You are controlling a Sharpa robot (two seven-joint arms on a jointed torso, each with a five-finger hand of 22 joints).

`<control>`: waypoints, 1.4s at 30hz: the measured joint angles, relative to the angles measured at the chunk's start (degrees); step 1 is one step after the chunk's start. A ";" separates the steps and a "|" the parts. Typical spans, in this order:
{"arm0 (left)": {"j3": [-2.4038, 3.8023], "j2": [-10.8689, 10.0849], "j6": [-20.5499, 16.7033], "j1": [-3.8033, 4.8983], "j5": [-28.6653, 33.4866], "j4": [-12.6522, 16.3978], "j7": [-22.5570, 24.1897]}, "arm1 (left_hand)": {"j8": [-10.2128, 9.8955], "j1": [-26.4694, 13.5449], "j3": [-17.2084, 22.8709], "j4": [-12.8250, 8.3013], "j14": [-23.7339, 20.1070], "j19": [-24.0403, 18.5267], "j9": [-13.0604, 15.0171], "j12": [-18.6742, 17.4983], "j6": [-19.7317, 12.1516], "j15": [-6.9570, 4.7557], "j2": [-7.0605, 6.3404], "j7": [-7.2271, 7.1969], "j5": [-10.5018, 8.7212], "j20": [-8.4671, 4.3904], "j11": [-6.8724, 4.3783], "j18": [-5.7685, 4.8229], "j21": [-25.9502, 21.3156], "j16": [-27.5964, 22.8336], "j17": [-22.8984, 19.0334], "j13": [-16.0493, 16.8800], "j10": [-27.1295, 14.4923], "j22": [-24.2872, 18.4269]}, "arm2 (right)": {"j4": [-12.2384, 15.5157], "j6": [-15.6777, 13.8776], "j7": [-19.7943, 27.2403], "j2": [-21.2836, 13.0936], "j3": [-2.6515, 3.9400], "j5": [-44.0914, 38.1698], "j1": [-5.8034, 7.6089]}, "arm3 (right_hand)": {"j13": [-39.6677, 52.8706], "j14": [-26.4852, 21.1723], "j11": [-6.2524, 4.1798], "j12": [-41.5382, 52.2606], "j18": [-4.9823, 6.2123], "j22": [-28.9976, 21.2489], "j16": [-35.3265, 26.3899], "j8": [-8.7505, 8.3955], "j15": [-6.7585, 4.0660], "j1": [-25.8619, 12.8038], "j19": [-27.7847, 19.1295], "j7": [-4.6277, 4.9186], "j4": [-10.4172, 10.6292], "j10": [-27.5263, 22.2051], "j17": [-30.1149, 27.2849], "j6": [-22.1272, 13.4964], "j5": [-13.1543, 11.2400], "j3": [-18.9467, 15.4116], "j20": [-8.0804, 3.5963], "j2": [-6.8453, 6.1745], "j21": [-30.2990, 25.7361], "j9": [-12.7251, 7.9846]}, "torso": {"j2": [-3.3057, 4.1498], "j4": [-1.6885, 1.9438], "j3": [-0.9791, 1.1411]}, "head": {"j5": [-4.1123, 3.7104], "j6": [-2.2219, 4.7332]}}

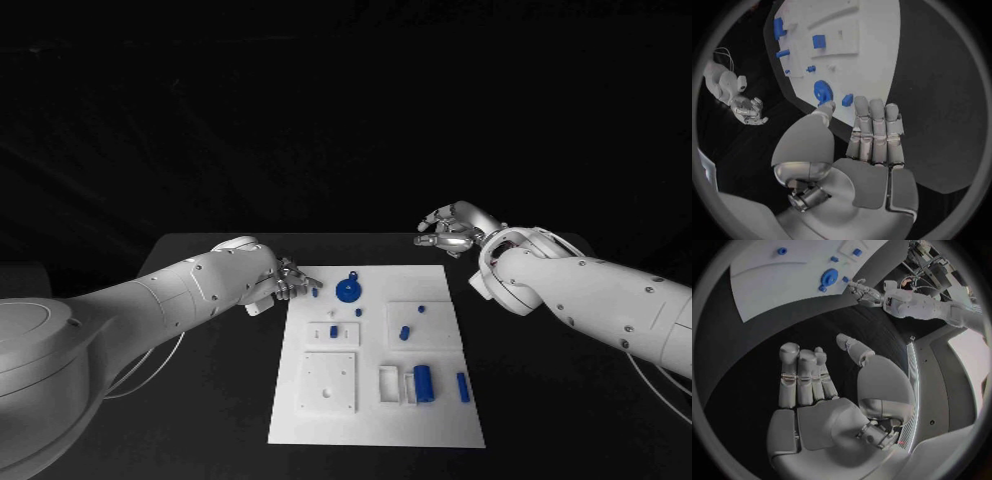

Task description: Assemble the parts on the task board

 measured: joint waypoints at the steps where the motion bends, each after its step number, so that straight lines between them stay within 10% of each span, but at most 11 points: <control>1: 0.00 0.00 0.00 0.00 0.04 -0.05 0.04 | 0.00 0.24 -0.32 0.32 0.00 0.00 -0.07 0.00 -0.05 0.00 -0.01 0.05 0.00 0.00 0.00 0.00 0.00 0.00 0.07 0.07 0.00 0.09 | 0.01 0.00 0.00 0.00 0.00 0.00 0.00 | 0.00 0.00 0.00 0.00 0.00 0.00 0.00 0.00 0.00 0.00 0.00 0.00 0.00 0.00 0.00 0.00 0.00 0.00 0.00 0.00 0.00 0.00 | 0.00 -0.01 0.02 | 0.01 -0.01; 13: 0.00 0.14 -0.02 0.00 0.29 -0.14 0.51 | 0.56 6.44 -4.94 5.26 0.00 0.00 -0.52 0.00 -0.25 0.00 1.40 -0.15 0.00 0.00 0.01 0.00 -0.54 -0.22 0.78 0.55 -0.01 1.20 | 0.15 -0.02 0.00 -0.01 0.06 0.00 0.03 | 0.00 0.00 0.00 0.00 0.00 0.00 0.00 0.00 0.00 0.00 0.03 -0.02 0.00 0.00 0.00 -0.02 0.00 0.00 -0.02 0.00 0.00 0.05 | -0.03 0.00 0.05 | -0.15 -0.08; 42: -0.04 1.23 0.06 -0.66 0.71 -1.58 0.87 | 1.34 9.17 -7.38 5.63 0.00 0.12 -0.92 -0.22 -0.26 0.00 3.52 -0.15 1.58 0.12 0.01 0.01 -1.32 -0.67 1.19 0.80 -0.01 1.80 | 0.47 -0.08 -0.01 -0.09 0.19 -0.03 0.42 | -0.11 0.00 0.00 0.00 -0.01 0.04 0.00 0.00 0.00 0.00 -0.01 -0.12 0.00 0.00 0.00 -0.14 0.00 0.00 -0.22 0.00 0.00 0.04 | 0.07 0.04 0.05 | -0.51 -0.59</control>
